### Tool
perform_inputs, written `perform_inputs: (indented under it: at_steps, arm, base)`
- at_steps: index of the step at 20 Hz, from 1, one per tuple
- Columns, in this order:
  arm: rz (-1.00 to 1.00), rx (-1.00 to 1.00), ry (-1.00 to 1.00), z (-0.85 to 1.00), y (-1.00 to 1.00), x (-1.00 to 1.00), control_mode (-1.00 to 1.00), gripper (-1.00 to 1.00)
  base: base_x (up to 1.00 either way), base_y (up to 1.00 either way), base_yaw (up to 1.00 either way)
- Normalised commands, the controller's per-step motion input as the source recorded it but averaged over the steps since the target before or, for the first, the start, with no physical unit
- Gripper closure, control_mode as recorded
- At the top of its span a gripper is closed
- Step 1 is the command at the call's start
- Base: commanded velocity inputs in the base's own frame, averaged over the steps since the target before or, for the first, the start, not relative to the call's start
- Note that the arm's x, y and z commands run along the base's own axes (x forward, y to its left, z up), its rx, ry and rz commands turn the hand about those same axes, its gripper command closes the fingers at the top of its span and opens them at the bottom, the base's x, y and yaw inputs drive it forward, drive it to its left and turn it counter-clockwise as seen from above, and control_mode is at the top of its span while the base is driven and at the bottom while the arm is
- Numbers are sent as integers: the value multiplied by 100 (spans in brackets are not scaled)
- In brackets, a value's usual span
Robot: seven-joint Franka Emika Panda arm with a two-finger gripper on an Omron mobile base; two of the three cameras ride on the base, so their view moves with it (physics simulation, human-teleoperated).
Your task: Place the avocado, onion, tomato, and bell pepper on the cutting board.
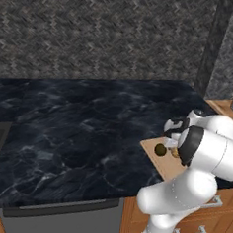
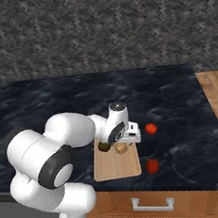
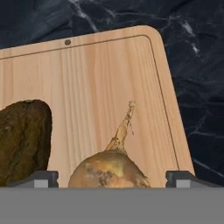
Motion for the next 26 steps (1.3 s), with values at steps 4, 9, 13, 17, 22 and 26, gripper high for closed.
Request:
perform_inputs:
  at_steps: [4, 9, 13, 17, 22, 26]
  arm:
    - [1, 0, 0, 44, 0, 0, -100, -100]
    - [0, 0, 0, 56, -21, 0, -100, -100]
    - [0, 0, 0, 50, -35, 4, -100, -100]
    - [0, 0, 0, 35, -42, 15, -100, -100]
    - [0, 0, 4, 17, -34, 37, -100, -100]
    - [0, 0, 5, 0, -20, 36, -100, -100]
  base:
    - [0, 0, 0]
    - [0, 0, 0]
    - [0, 0, 0]
    - [0, 0, 0]
    - [0, 0, 0]
    - [0, 0, 0]
